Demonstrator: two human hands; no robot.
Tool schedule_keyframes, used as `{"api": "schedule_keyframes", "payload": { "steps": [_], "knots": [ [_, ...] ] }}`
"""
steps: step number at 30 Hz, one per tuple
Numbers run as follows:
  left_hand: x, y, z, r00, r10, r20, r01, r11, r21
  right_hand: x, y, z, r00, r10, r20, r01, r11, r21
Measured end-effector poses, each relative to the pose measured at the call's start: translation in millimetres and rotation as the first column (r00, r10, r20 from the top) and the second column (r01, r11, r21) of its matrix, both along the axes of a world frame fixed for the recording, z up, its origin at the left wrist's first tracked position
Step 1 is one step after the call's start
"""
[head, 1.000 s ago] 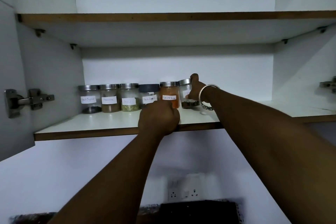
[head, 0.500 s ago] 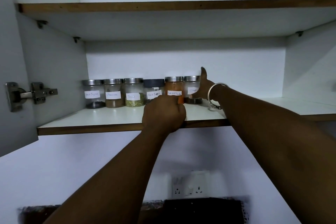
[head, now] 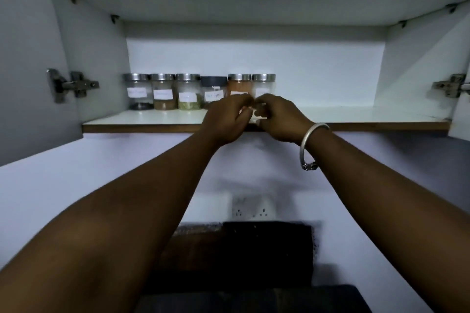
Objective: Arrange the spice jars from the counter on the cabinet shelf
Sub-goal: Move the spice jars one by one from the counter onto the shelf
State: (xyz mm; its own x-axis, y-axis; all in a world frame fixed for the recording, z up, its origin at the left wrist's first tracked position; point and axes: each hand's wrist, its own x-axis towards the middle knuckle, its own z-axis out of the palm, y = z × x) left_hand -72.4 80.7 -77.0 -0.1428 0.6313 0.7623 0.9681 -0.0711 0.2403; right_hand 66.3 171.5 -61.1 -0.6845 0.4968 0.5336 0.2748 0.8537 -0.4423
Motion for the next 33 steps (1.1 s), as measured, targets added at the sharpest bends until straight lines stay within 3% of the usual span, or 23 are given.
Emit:
{"api": "schedule_keyframes", "payload": {
  "steps": [5,9,12,14,18,20,26,31,33],
  "knots": [
    [35,-62,-54,0.987,-0.156,0.026,0.153,0.984,0.087,22,-70,-56,0.957,0.128,-0.26,-0.134,0.991,-0.004],
    [43,-124,-138,0.982,-0.1,0.16,0.087,0.992,0.087,27,-118,-145,0.939,0.174,-0.297,-0.217,0.969,-0.117],
    [43,-160,-225,0.952,-0.038,0.302,0.063,0.995,-0.073,16,-143,-234,0.97,0.154,-0.19,-0.201,0.944,-0.261],
    [39,-178,-286,0.909,0.038,0.414,0.065,0.971,-0.232,5,-156,-295,0.988,0.155,-0.017,-0.151,0.93,-0.335],
    [30,-200,-392,0.782,0.333,0.527,0.092,0.775,-0.625,-17,-178,-400,0.884,0.196,0.425,0.01,0.901,-0.435],
    [27,-207,-431,0.725,0.435,0.534,0.113,0.69,-0.715,-24,-184,-437,0.808,0.187,0.558,0.103,0.888,-0.447],
    [12,-239,-476,0.571,0.548,0.611,0.257,0.588,-0.767,-43,-188,-506,0.655,0.134,0.743,0.193,0.922,-0.335],
    [4,-248,-477,0.555,0.54,0.632,0.273,0.6,-0.752,-50,-190,-524,0.697,0.155,0.7,0.196,0.898,-0.393],
    [4,-249,-472,0.499,0.532,0.684,0.288,0.642,-0.71,-49,-190,-519,0.718,0.166,0.676,0.177,0.896,-0.408]
  ]
}}
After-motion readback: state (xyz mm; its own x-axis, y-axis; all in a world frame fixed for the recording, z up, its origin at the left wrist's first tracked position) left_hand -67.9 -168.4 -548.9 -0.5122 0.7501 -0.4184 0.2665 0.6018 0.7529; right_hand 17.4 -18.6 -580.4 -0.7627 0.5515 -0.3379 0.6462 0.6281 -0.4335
